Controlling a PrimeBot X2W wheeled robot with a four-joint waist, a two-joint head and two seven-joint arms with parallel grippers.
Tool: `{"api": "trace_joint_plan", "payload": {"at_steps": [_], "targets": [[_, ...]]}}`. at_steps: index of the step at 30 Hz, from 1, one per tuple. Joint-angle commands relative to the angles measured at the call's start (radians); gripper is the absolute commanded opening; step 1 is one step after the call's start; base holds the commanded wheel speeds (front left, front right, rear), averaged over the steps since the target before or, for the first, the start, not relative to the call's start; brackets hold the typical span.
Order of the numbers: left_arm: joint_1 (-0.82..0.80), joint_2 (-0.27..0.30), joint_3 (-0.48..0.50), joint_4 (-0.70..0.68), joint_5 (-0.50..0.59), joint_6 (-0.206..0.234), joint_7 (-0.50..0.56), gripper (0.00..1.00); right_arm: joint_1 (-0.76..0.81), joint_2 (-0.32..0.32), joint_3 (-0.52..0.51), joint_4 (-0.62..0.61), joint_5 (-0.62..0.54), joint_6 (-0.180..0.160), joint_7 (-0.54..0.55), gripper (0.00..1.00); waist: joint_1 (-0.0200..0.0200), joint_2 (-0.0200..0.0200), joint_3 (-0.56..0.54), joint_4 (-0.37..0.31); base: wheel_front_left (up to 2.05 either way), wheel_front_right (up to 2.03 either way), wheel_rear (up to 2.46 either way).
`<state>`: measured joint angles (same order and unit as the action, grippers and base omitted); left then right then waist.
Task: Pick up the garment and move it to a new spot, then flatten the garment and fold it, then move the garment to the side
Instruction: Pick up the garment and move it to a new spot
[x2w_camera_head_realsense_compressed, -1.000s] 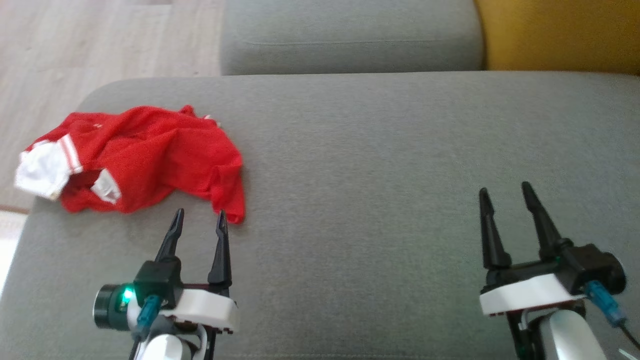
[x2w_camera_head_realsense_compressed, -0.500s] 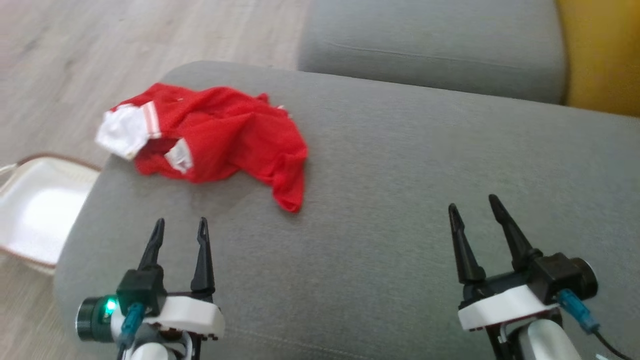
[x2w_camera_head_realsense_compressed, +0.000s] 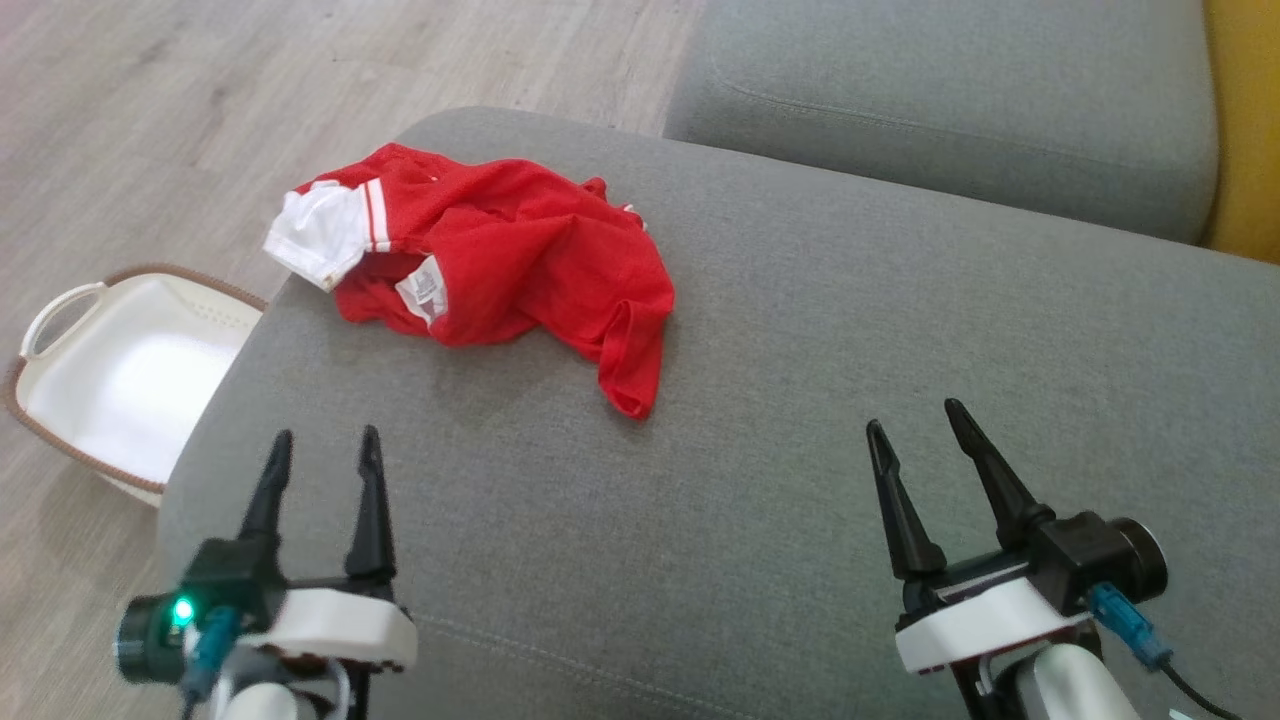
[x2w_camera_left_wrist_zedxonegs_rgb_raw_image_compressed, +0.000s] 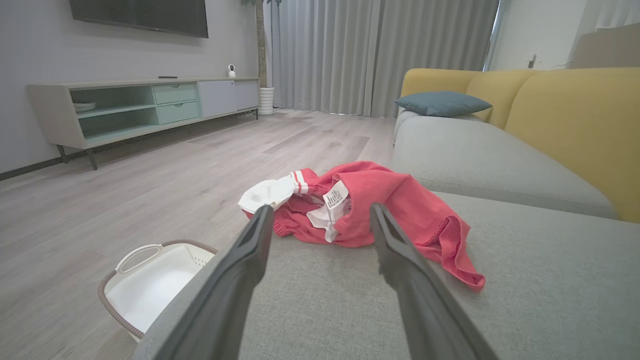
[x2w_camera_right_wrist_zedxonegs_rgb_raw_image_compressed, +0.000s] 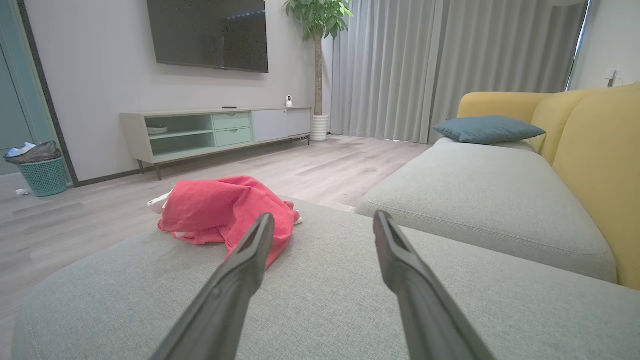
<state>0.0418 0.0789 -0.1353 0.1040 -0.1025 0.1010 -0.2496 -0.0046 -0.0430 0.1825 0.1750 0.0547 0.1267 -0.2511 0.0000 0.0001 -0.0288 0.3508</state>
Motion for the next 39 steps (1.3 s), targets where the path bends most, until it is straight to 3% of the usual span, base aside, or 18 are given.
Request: {"api": "trace_joint_plan", "payload": {"at_steps": [1,8,13,22,26,31,39], "targets": [[-0.033,-0.001,0.046,-0.039,-0.007,-0.004,-0.012,1.00,-0.026,-0.007,0.022,-0.028,0.012,0.004,-0.011,1.00,0.0000,-0.0001,0.004,-0.006,0.00,0.00,0.00],[-0.074,0.032,0.102,-0.017,-0.002,-0.017,-0.012,1.00,-0.048,-0.007,0.001,-0.031,-0.009,0.004,-0.011,1.00,0.0000,-0.0001,0.042,-0.053,0.00,0.00,0.00],[-0.178,0.104,0.127,0.036,0.007,-0.047,-0.008,1.00,-0.078,-0.007,-0.039,-0.051,-0.043,0.004,-0.011,1.00,0.0000,-0.0001,0.107,-0.099,0.00,0.00,0.00],[-0.529,0.262,0.110,0.216,-0.006,-0.177,0.185,1.00,-0.136,-0.007,-0.129,-0.139,-0.106,0.004,0.003,1.00,0.0000,-0.0001,0.266,-0.161,0.00,0.00,0.00],[-0.686,0.319,0.066,0.347,-0.048,-0.220,0.313,1.00,-0.155,-0.007,-0.154,-0.185,-0.125,0.004,0.019,1.00,0.0000,-0.0001,0.329,-0.183,0.00,0.00,0.00],[-0.849,0.392,-0.031,0.486,-0.101,-0.231,0.462,1.00,-0.176,-0.007,-0.162,-0.232,-0.138,0.004,0.034,1.00,0.0000,-0.0001,0.399,-0.210,0.00,0.00,0.00],[-0.988,0.483,-0.169,0.609,-0.178,-0.231,0.550,1.00,-0.192,-0.007,-0.161,-0.270,-0.147,0.004,0.045,1.00,0.0000,-0.0001,0.475,-0.246,0.00,0.00,0.00]]}}
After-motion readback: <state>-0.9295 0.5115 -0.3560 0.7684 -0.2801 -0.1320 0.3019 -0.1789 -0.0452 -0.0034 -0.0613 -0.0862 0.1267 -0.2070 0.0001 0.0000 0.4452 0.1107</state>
